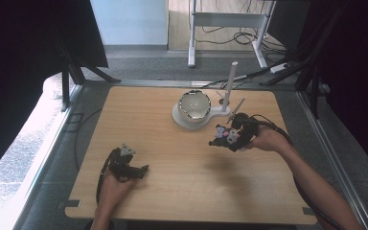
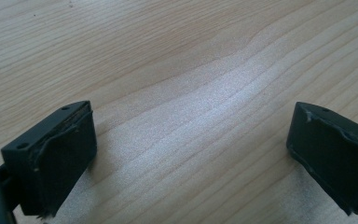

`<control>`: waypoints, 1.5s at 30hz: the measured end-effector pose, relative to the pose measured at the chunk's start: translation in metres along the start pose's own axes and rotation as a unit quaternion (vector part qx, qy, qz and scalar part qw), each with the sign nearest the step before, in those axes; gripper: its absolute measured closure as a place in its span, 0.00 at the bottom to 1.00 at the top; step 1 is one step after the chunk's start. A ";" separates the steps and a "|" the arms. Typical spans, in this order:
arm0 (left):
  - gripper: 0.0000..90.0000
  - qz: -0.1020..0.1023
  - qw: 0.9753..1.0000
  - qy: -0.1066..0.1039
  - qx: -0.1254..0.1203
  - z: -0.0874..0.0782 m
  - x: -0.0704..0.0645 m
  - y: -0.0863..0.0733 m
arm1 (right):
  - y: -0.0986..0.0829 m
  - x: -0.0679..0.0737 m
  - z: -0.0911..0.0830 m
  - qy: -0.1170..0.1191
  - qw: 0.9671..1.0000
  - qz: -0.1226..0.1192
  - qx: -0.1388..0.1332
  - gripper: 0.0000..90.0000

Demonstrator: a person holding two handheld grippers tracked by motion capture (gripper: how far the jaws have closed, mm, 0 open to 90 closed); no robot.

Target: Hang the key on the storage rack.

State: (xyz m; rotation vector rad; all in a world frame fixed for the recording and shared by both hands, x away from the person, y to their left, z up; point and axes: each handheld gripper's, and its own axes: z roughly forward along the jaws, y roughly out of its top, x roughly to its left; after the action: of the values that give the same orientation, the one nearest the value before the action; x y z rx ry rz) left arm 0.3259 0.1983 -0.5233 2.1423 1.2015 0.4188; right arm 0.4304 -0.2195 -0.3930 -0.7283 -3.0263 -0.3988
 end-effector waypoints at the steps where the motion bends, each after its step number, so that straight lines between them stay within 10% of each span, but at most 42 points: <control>1: 0.02 0.002 1.000 0.000 0.000 0.000 0.000 0.000 | 0.000 -0.002 -0.003 -0.002 1.000 0.004 -0.002 0.47; 15: 0.02 0.002 1.000 0.000 0.000 0.000 0.000 0.000 | -0.010 -0.042 -0.046 -0.042 0.996 0.072 -0.024 0.47; 45: 0.02 0.000 1.000 -0.001 -0.001 0.000 0.000 0.000 | 0.003 -0.105 -0.110 -0.115 0.982 0.136 -0.061 0.47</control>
State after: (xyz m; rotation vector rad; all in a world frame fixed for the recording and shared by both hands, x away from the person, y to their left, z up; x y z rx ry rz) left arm 0.3261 0.1983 -0.5233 2.1405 1.2007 0.4183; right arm 0.5195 -0.2910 -0.2928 -1.2602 -3.0634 -0.5283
